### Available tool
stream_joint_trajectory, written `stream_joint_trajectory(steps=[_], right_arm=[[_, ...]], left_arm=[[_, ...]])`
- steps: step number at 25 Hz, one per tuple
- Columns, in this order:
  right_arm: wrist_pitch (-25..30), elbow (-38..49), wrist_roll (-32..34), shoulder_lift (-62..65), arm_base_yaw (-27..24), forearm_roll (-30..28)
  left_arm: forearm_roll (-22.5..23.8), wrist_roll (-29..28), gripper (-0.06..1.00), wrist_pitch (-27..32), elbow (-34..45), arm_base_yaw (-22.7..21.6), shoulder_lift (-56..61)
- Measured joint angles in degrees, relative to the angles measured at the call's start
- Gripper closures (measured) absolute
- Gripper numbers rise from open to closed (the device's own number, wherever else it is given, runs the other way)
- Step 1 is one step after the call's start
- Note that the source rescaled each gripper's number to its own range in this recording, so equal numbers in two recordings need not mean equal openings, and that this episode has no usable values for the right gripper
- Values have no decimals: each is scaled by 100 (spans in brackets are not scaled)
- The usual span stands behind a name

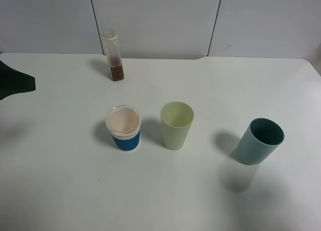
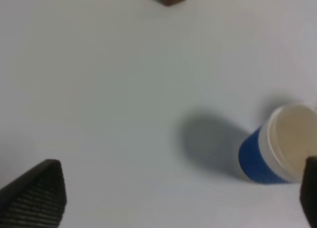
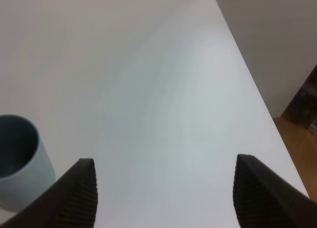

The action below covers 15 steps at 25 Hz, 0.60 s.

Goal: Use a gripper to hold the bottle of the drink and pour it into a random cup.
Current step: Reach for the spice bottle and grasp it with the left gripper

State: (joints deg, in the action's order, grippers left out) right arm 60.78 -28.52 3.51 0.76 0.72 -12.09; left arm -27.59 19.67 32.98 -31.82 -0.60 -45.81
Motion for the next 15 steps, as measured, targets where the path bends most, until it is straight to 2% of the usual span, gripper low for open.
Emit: stream_joint_trajectory(steps=[8, 15], right_arm=[[0, 0, 0, 0, 0, 0], [0, 0, 0, 0, 0, 0]], left_arm=[[-44, 36, 2, -726, 0, 0, -675], [-55, 43, 2, -1124, 0, 104, -1408]])
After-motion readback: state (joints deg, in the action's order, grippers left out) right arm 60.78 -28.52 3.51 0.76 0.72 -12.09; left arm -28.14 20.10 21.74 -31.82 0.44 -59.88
